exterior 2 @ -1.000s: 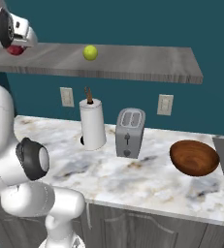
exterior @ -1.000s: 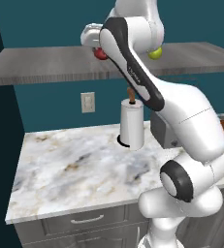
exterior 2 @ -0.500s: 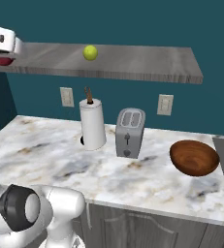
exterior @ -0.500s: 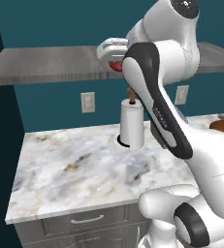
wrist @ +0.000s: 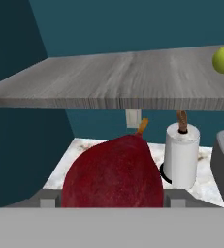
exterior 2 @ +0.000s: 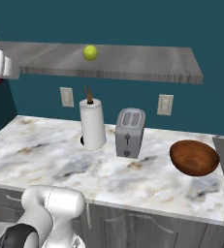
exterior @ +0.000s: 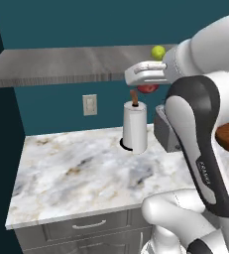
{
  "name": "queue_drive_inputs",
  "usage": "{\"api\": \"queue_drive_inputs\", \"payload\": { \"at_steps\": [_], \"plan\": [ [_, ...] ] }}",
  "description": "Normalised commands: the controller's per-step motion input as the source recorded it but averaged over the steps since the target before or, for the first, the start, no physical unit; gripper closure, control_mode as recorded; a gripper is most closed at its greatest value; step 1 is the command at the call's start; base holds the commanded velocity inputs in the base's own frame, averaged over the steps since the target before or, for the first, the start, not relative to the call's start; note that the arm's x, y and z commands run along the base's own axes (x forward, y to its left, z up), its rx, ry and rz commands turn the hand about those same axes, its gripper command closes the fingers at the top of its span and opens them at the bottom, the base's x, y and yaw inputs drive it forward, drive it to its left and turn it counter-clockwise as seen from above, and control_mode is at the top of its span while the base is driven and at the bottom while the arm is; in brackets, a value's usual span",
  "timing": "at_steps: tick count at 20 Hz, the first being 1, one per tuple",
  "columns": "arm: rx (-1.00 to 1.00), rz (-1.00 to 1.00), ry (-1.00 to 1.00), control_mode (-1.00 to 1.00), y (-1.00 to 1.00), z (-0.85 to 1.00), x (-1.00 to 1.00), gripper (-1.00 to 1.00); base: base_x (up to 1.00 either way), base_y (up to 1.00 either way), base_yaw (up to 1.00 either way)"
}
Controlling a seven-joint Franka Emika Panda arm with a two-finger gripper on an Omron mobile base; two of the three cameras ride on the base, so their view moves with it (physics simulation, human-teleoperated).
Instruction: Pick the pears from the cabinet and place them in one bowl. Pick the sweet potato from the sink and place it in the other bowl.
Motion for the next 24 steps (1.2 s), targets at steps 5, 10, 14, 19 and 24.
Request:
{"api": "queue_drive_inputs", "payload": {
  "at_steps": [5,10,14,19,24],
  "plan": [
    [0.00,0.00,0.04,-1.00,-0.24,-0.29,-0.72,1.00,0.00,0.00,0.00],
    [0.00,0.00,0.10,-1.00,-0.30,-0.36,-0.43,1.00,0.00,0.00,0.00],
    [-0.01,0.00,0.14,-1.00,-0.35,-0.44,-0.23,1.00,0.00,0.00,0.00],
    [-0.01,-0.03,0.27,-1.00,-0.34,-0.27,-0.03,1.00,0.00,0.00,0.00],
    [-0.05,-0.07,0.09,-1.00,-0.04,-0.52,0.00,1.00,0.00,0.00,0.00]
  ]
}}
